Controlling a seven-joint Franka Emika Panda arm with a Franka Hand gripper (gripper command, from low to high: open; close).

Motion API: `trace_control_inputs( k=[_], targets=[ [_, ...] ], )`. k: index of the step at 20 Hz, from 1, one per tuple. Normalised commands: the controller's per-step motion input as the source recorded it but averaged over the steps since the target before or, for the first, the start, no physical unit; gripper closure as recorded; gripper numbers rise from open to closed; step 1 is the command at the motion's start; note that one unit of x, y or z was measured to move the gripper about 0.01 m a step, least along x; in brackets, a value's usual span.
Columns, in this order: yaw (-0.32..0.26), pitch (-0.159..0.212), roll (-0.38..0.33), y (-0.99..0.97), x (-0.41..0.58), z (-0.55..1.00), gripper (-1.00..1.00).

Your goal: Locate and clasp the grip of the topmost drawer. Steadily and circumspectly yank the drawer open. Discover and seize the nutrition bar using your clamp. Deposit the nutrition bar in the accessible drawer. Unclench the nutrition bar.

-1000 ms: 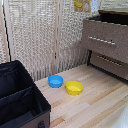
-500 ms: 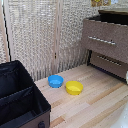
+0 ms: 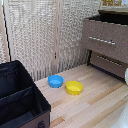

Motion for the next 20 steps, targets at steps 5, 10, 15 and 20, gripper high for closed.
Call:
trace_control_inputs(
  k=[5, 10, 15, 20],
  targets=[
    [0.06, -0.04, 0.021, -0.87, 0.08, 0.24, 1.0],
    [0.13, 0.046, -0.027, -0.44, 0.087, 0.0, 1.0],
    [0.142, 0.064, -0.001, -0.28, 0.126, 0.0, -1.0],
    [0.023, 0.011, -0.036, -0.05, 0.191, 0.11, -1.0]
  ],
)
